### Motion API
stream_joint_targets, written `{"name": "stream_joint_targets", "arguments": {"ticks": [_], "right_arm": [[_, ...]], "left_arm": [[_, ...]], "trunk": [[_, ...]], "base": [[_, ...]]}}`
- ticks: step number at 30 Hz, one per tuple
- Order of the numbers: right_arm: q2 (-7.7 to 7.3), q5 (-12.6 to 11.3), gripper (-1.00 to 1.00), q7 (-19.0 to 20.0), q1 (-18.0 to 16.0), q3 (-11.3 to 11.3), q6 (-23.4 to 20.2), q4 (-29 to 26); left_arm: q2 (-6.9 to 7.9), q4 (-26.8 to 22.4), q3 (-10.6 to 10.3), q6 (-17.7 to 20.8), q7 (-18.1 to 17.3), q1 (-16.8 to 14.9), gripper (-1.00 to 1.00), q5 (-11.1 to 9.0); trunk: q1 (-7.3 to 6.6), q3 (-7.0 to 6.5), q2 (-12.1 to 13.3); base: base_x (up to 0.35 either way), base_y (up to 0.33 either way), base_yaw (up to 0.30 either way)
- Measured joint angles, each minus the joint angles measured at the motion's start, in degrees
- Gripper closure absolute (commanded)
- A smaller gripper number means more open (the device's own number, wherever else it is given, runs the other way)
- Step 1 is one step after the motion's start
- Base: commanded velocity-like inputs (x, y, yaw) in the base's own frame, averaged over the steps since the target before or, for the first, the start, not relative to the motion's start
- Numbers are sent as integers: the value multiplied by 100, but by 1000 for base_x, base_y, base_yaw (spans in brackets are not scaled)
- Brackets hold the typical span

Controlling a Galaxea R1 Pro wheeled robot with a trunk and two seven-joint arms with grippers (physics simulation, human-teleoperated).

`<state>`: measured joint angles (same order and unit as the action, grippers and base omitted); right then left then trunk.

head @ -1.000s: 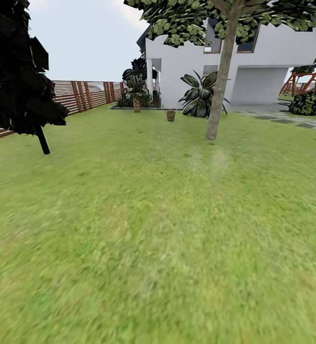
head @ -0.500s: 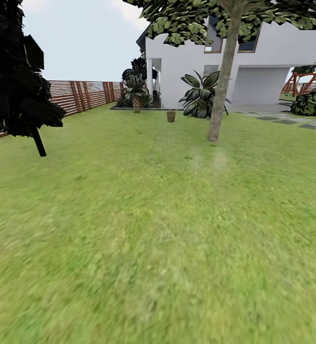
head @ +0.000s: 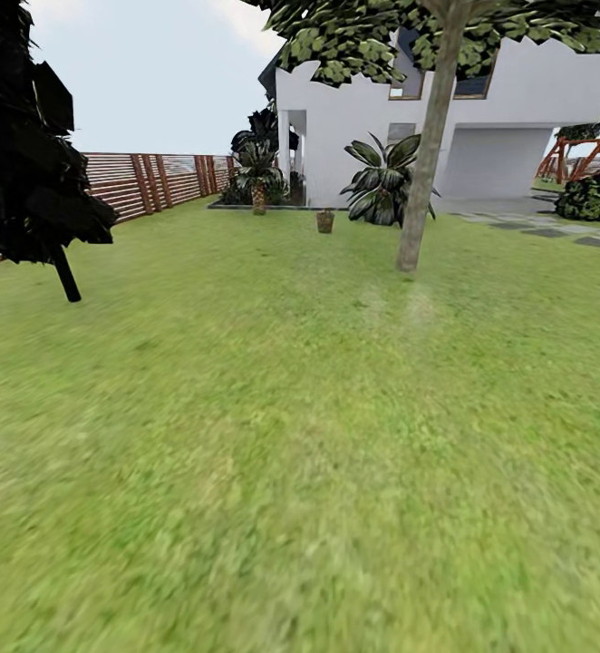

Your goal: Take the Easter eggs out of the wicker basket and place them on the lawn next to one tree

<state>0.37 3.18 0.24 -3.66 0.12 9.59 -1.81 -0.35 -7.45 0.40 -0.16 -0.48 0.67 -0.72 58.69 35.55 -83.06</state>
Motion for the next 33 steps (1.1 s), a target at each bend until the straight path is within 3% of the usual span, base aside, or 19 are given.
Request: {"name": "stream_joint_targets", "arguments": {"ticks": [33], "right_arm": [[24, 8, -100, 0, 0, 4, 0, 0]], "left_arm": [[0, 1, -8, 0, 0, 3, -100, 6]], "trunk": [[0, 0, 0]], "base": [[340, 0, 0]]}}
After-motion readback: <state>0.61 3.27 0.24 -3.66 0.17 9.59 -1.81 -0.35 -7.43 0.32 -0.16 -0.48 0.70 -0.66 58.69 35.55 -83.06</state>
